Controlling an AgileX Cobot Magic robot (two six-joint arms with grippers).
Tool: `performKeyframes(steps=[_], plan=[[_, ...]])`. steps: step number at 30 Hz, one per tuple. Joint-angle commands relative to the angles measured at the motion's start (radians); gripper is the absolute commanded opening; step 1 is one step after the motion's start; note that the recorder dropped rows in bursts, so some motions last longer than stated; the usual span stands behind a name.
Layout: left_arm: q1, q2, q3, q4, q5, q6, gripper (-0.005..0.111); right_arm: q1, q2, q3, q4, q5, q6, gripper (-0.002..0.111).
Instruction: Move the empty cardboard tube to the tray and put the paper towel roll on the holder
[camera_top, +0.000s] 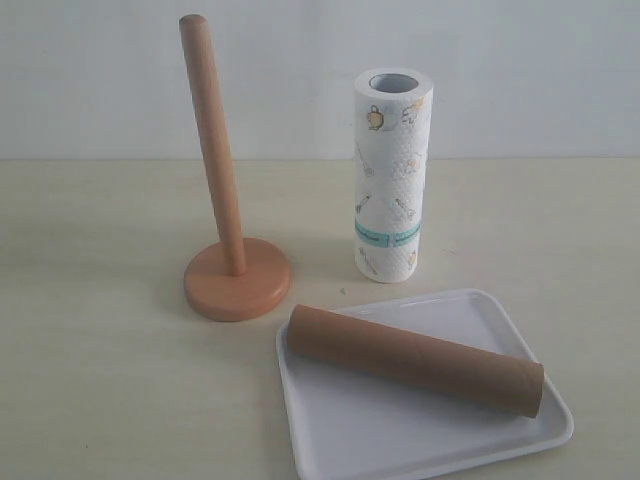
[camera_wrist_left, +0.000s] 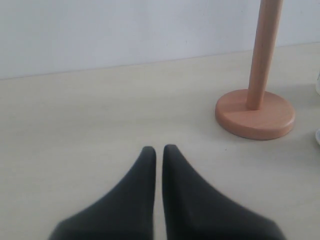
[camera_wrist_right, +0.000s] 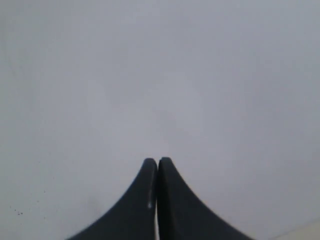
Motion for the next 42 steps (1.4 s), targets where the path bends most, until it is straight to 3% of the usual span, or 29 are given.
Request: performKeyframes(steps=[1, 5, 10, 15, 19, 25, 30, 37, 39, 42], plan=[[0.003, -0.004, 0.003, -0.01, 0.003, 0.005, 0.004, -0.007, 0.159, -0.171, -0.047, 0.069, -0.018, 0.0], [0.003, -0.004, 0.003, -0.01, 0.003, 0.005, 0.004, 0.003, 0.51, -0.388, -0.062, 0.197, -0.01, 0.0], [0.003, -0.004, 0.003, -0.01, 0.003, 0.005, 0.004, 0.07, 0.791, -0.515, -0.062, 0.234, -0.079, 0.0], [0.003, -0.004, 0.003, -0.01, 0.003, 0.005, 0.004, 0.07, 0.854, -0.524, -0.062, 0.255, -0.106, 0.0], [0.003, -0.004, 0.003, -0.01, 0.003, 0.005, 0.004, 0.104, 0.892, -0.522, -0.06, 0.287, -0.259, 0.0], [0.003, -0.004, 0.003, -0.01, 0.003, 0.005, 0.004, 0.32, 1.029, -0.522, -0.061, 0.223, -0.49, 0.0], [0.003, -0.004, 0.003, -0.01, 0.003, 0.005, 0.004, 0.423, 1.152, -0.522, -0.061, 0.158, -0.479, 0.0], [0.003, -0.004, 0.003, -0.01, 0.001, 0.005, 0.004, 0.43, 1.216, -0.522, -0.061, 0.104, -0.422, 0.0], [0.003, -0.004, 0.003, -0.01, 0.001, 0.005, 0.004, 0.43, 1.216, -0.522, -0.061, 0.111, -0.403, 0.004], [0.003, -0.004, 0.003, -0.01, 0.001, 0.005, 0.004, 0.43, 1.216, -0.522, -0.061, 0.116, -0.398, 0.024]])
